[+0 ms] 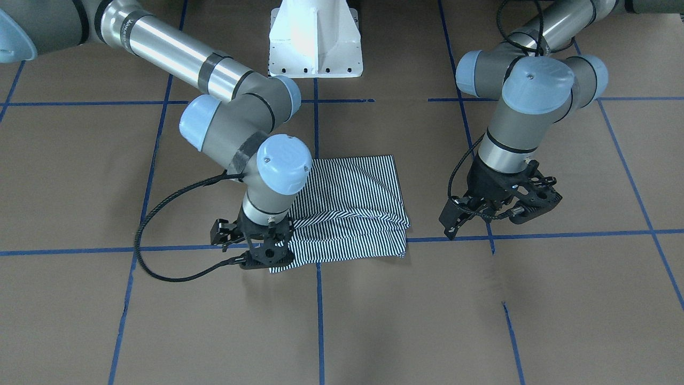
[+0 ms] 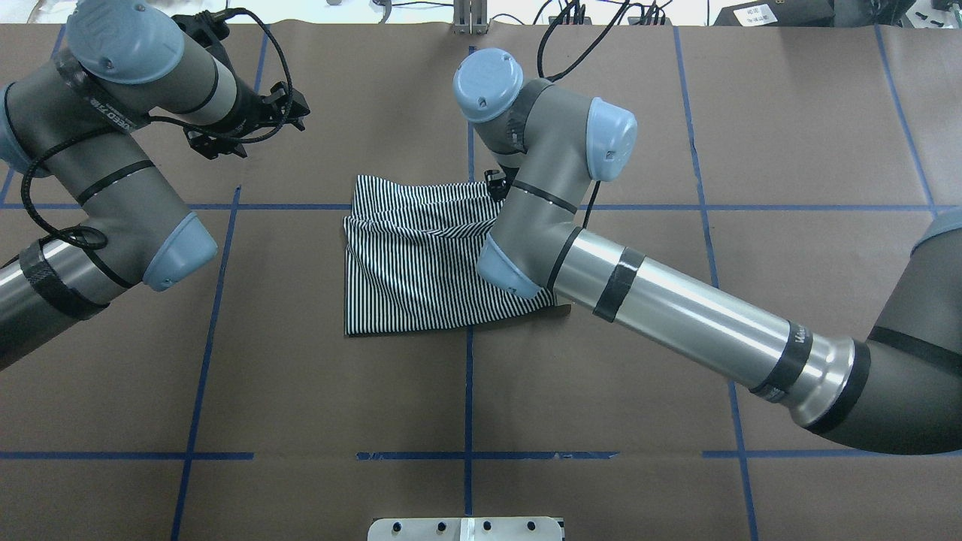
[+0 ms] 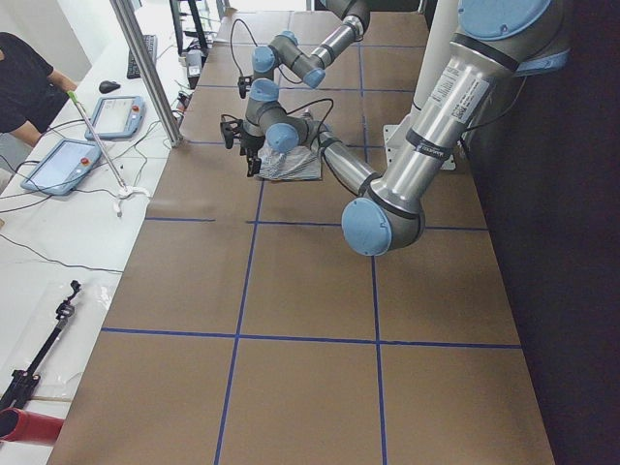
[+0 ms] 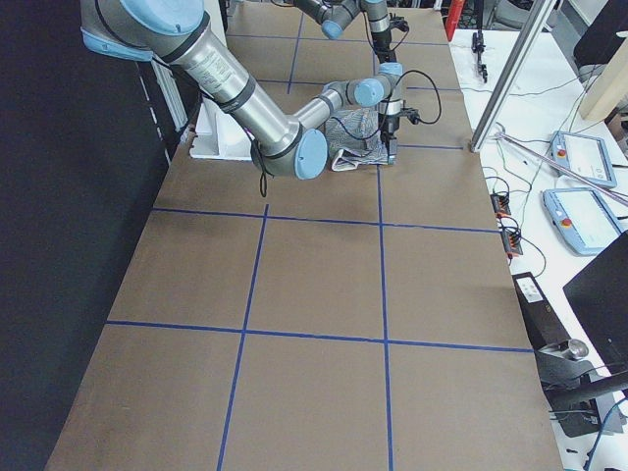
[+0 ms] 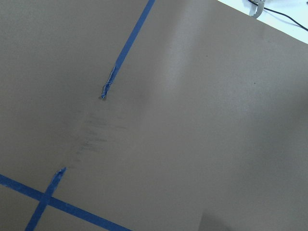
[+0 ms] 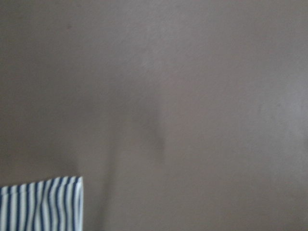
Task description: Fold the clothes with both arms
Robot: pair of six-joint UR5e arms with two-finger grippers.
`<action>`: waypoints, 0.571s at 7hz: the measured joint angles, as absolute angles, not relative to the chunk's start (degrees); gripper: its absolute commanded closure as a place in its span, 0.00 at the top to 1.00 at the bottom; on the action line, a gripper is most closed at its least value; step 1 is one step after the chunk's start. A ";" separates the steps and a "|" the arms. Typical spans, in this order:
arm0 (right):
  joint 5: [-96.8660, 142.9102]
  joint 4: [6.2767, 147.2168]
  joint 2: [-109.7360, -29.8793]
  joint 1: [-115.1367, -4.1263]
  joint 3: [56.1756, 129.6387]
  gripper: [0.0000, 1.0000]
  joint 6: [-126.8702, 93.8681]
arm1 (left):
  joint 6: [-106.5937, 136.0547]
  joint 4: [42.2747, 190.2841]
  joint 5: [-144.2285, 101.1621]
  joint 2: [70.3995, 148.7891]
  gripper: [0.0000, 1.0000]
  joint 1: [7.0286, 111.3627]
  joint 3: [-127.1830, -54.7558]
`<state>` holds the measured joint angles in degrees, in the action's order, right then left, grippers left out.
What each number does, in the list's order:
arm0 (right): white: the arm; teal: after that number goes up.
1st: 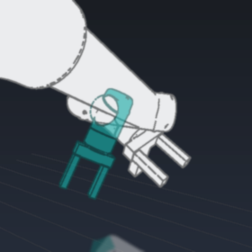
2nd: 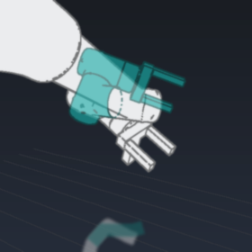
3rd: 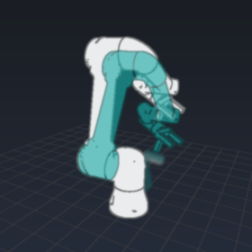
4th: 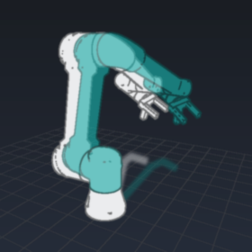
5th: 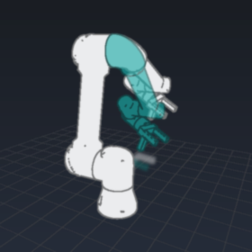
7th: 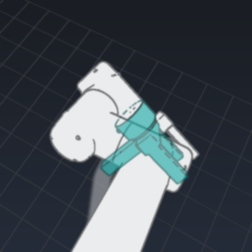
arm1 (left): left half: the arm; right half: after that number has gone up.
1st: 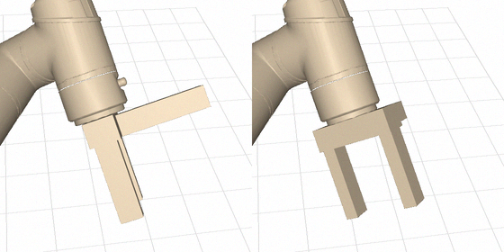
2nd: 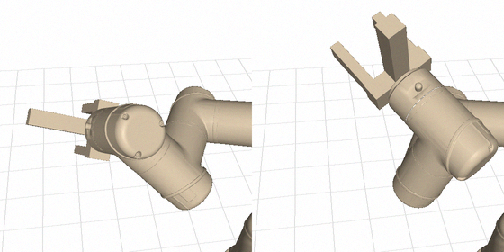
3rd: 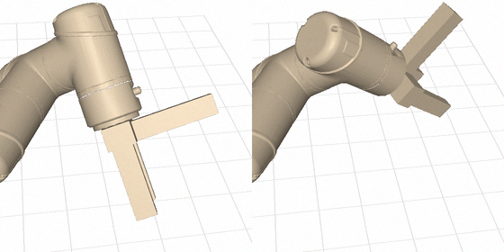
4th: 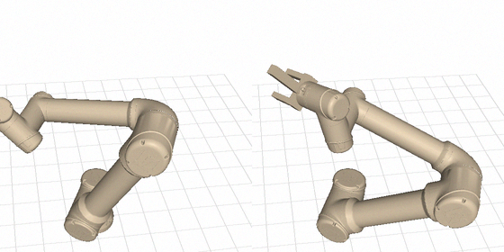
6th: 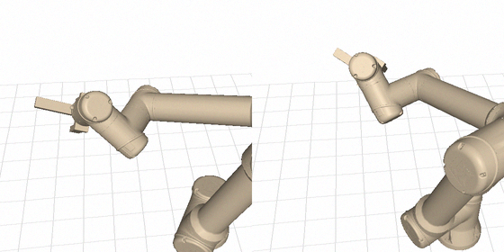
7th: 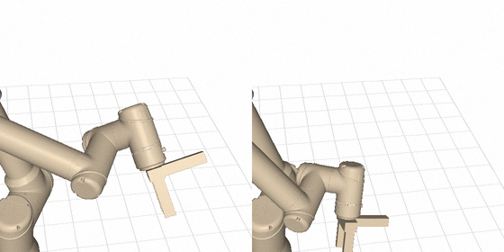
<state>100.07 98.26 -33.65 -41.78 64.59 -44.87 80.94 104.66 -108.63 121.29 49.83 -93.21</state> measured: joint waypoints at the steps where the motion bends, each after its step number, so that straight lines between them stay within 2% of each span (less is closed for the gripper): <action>1: 100.66 97.83 -33.76 -43.94 64.59 1.00 -42.63 | 80.95 104.62 -108.79 121.29 1.00 49.83 -93.95; 2: 103.17 97.35 -34.01 -46.26 65.30 1.00 -41.44 | 80.61 104.60 -109.19 121.24 1.00 49.87 -94.92; 4: 112.78 97.35 -38.95 -54.06 71.68 1.00 -37.33 | 73.75 103.83 -110.07 120.16 1.00 51.06 -97.73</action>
<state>112.78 97.35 -38.95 -54.06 71.68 -37.33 73.75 103.83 -110.07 120.16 51.06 -97.73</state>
